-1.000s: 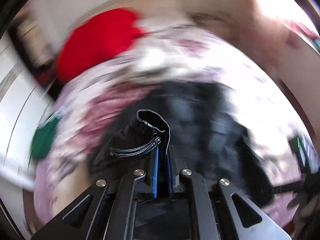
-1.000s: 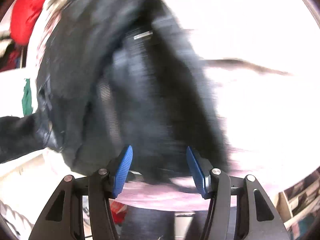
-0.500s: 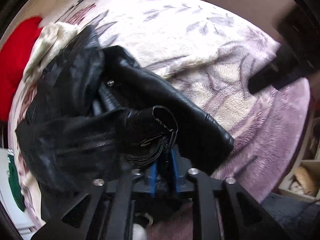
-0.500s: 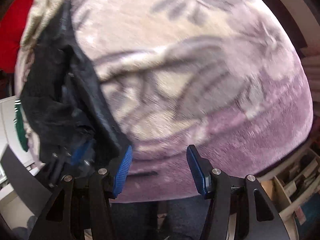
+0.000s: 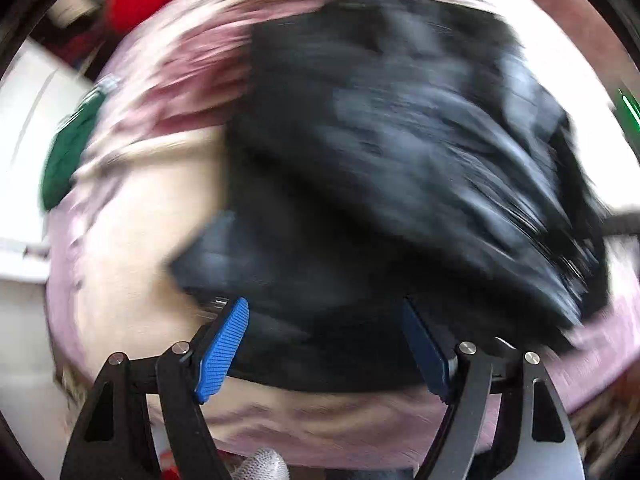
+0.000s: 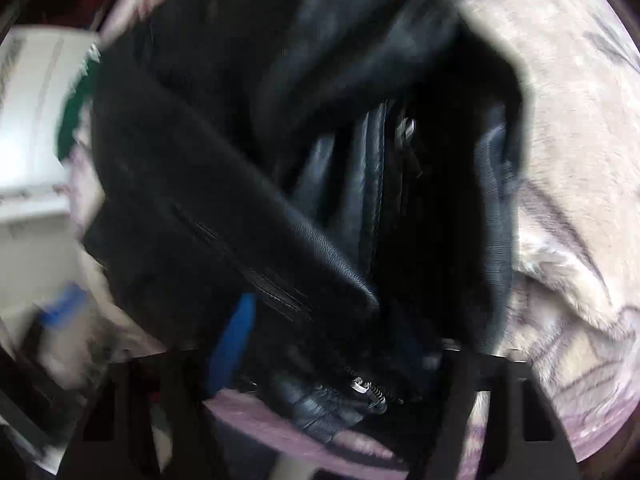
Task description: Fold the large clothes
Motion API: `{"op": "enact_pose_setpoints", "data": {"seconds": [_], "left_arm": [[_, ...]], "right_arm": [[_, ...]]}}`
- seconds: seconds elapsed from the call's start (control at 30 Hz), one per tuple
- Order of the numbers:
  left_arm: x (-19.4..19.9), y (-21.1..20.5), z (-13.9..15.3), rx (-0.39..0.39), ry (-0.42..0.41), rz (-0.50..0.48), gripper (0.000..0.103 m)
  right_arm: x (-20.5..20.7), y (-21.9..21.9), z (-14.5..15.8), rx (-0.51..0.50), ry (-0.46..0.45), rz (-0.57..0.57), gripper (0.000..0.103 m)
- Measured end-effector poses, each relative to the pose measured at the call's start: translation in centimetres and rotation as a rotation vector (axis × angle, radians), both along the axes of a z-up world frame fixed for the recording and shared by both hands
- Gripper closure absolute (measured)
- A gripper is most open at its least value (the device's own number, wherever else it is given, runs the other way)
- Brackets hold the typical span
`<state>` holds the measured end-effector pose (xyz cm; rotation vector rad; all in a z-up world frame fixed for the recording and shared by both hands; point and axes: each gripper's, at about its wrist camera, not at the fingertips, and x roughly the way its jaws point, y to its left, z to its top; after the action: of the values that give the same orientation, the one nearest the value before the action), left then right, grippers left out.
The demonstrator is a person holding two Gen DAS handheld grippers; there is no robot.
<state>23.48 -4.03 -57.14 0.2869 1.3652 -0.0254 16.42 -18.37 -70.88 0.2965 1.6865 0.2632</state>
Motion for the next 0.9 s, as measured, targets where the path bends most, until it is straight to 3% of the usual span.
{"op": "enact_pose_setpoints", "data": {"seconds": [0.03,0.07,0.1,0.27,0.43,0.57,0.6,0.63,0.7,0.9], "left_arm": [[1.2,1.3,0.0,0.003,-0.014,0.048,0.026],[2.3,2.2,0.1,-0.008,-0.028,0.086,0.026],[3.2,2.8,0.2,-0.013,-0.042,0.111,0.026],[10.7,3.2,0.9,-0.070,-0.137,0.192,0.026],[20.3,1.7,-1.5,-0.058,-0.125,0.167,0.026],[25.6,0.8,-7.9,0.028,-0.004,0.084,0.023],[26.4,0.7,-9.2,0.024,0.022,0.070,0.018],[27.0,0.9,-9.9,0.025,0.021,0.066,0.000],[27.4,1.6,-9.7,0.008,0.018,0.065,0.000],[24.2,4.6,-5.2,0.003,-0.058,0.099,0.000]], "right_arm": [[-0.7,0.1,0.1,-0.069,-0.037,0.029,0.077],[-1.4,-0.5,0.1,-0.075,-0.053,0.006,0.090],[-2.1,-1.7,0.3,-0.059,-0.050,-0.049,0.095],[-4.5,-5.6,1.3,-0.111,-0.014,-0.225,0.100],[-3.1,-7.9,2.0,-0.091,0.099,-0.320,0.099],[-1.7,-9.7,4.4,-0.056,0.059,-0.432,0.084],[-1.8,-10.4,4.8,-0.059,0.055,-0.449,0.074],[-1.7,-10.9,5.3,-0.057,0.049,-0.470,0.069],[-1.5,-11.0,6.1,-0.046,0.035,-0.502,0.059],[1.3,-7.5,6.5,0.038,-0.016,-0.501,0.056]]}}
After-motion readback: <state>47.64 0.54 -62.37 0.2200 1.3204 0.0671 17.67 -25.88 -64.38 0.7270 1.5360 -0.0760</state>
